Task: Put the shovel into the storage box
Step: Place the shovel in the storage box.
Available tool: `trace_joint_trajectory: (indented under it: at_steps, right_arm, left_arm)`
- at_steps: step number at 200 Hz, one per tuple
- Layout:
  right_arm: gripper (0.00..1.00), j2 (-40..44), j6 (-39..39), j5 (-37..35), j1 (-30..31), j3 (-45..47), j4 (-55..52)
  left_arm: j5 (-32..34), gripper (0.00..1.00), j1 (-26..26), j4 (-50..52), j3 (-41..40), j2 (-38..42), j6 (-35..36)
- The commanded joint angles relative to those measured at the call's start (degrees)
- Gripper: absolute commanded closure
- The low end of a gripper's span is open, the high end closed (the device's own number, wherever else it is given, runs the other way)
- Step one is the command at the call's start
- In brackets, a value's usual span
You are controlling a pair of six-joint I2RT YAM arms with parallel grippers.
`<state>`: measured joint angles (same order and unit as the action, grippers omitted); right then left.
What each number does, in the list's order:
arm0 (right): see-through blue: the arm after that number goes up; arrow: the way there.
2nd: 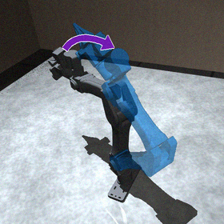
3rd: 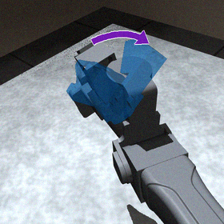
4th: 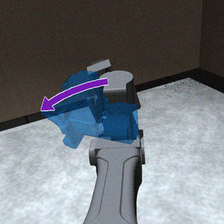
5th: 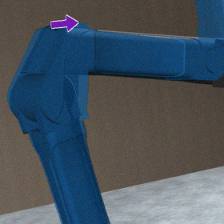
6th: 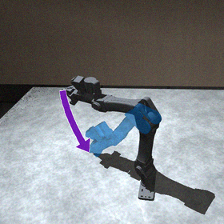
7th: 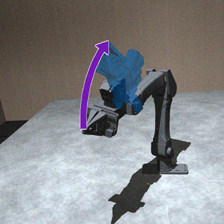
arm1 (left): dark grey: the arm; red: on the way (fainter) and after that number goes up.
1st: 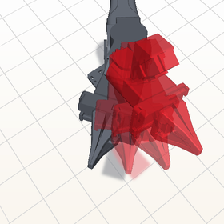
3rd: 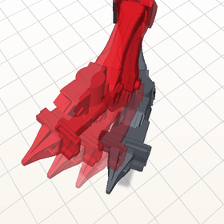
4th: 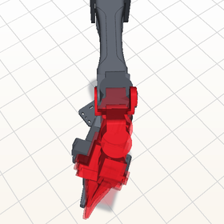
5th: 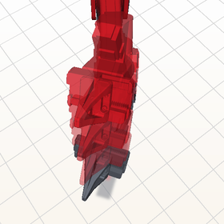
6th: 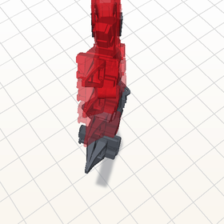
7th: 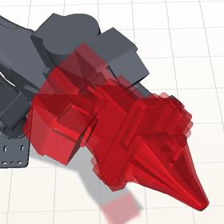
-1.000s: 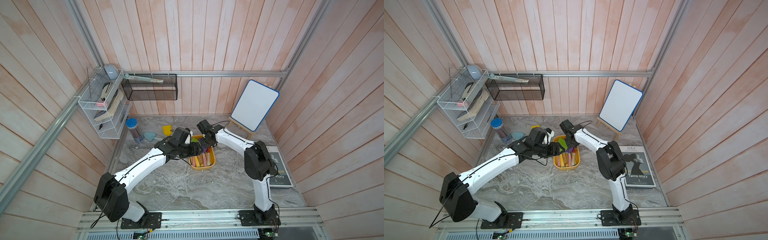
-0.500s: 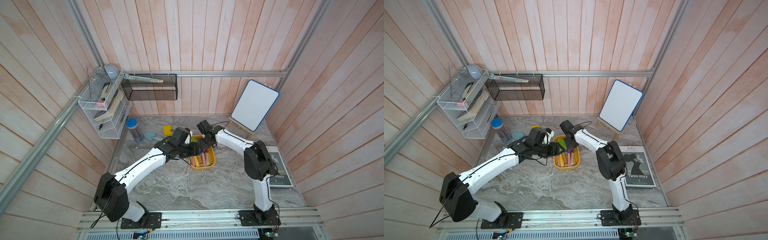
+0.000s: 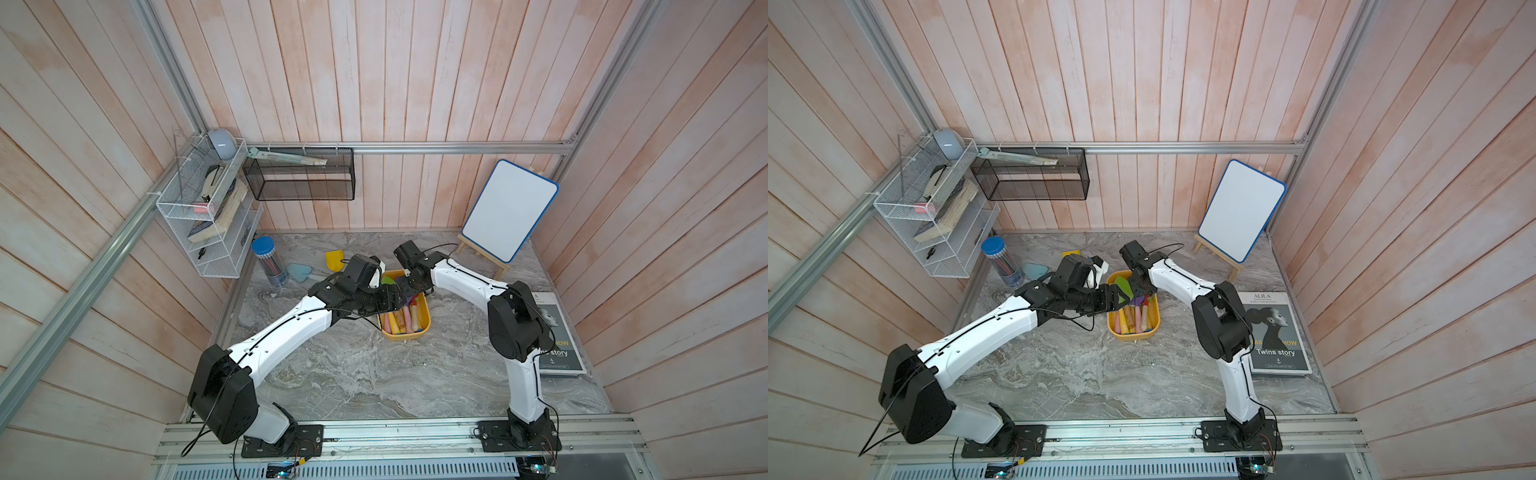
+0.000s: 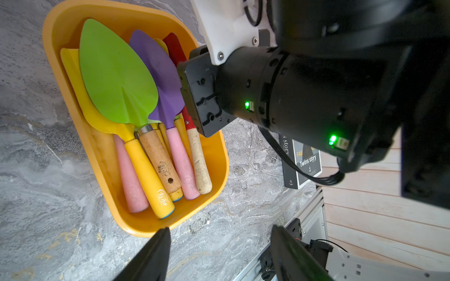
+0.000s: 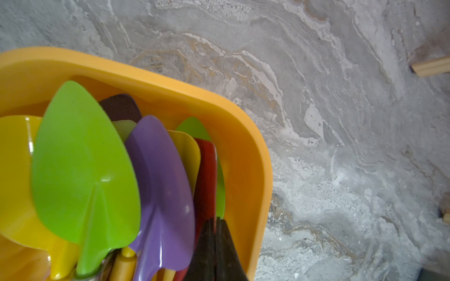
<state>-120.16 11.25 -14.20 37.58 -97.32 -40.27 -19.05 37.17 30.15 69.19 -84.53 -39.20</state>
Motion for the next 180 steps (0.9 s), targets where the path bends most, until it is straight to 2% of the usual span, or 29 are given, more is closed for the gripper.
trace_joint_trajectory:
  at_steps: [1, 39, 65, 100, 146, 180]
  right_arm:
    - [1.00, -0.9, 0.6, 0.7, 0.1, 0.9, 1.6]
    - [1.00, -1.3, 0.9, -0.3, 0.1, 0.9, 1.5]
    - [0.87, -1.2, 1.0, -0.3, 0.0, 0.8, 1.2]
    - [0.80, -0.4, 1.2, -0.7, 0.1, 0.3, 0.6]
    - [0.77, 0.9, 1.4, -2.5, 0.1, -1.3, -1.4]
    - [0.77, 1.9, 1.8, -3.4, 0.1, -0.9, -1.9]
  left_arm:
    - [-0.2, 0.30, -0.2, -0.7, -0.8, -0.3, 0.7]
    - [-0.5, 0.30, -0.2, -1.1, -1.0, -0.4, 0.5]
    - [-0.6, 0.30, -0.2, -1.1, -1.2, -0.2, 0.4]
    - [-1.0, 0.30, -0.1, -1.0, -0.9, 0.0, 0.4]
    - [-0.6, 0.30, 0.0, -0.4, -0.6, 0.5, 0.7]
    - [3.0, 0.30, 0.1, 1.9, -0.9, 1.3, 0.4]
